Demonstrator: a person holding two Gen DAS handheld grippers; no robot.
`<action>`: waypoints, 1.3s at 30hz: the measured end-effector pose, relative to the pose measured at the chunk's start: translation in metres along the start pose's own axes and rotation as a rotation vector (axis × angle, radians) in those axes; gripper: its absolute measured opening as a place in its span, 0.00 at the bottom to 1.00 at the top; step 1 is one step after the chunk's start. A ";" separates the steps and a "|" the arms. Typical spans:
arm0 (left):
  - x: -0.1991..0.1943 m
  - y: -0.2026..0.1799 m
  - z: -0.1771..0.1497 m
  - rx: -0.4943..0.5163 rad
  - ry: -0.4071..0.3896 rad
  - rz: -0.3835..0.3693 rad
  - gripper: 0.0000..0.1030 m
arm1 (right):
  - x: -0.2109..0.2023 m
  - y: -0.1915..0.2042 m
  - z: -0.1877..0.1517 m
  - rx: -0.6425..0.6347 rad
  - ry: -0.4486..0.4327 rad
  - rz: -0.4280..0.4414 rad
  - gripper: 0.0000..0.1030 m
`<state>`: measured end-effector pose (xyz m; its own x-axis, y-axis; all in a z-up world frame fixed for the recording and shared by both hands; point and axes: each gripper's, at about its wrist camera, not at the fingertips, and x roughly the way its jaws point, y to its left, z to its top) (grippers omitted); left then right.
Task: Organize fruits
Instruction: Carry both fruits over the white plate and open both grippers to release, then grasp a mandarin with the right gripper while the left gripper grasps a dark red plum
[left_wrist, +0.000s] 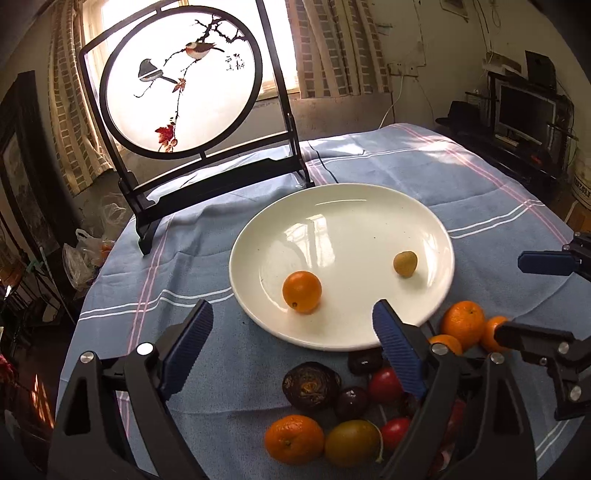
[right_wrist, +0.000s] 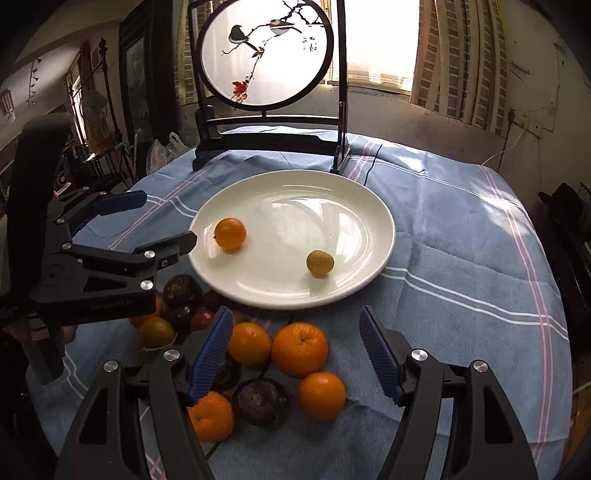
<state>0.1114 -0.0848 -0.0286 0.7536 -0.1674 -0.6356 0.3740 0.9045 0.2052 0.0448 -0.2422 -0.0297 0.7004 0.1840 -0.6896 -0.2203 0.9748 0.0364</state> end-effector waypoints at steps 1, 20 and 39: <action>-0.005 -0.002 -0.003 0.005 -0.004 -0.001 0.84 | -0.005 0.004 -0.006 -0.008 -0.002 0.010 0.73; -0.068 0.006 -0.081 0.045 0.063 -0.161 0.85 | 0.016 0.067 -0.065 -0.195 0.171 0.065 0.48; -0.022 -0.053 -0.094 0.049 0.214 -0.312 0.38 | -0.003 0.031 -0.082 -0.114 0.167 0.036 0.39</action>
<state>0.0240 -0.0925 -0.0957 0.4715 -0.3414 -0.8131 0.5969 0.8023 0.0093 -0.0202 -0.2227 -0.0857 0.5705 0.1856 -0.8001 -0.3253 0.9455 -0.0126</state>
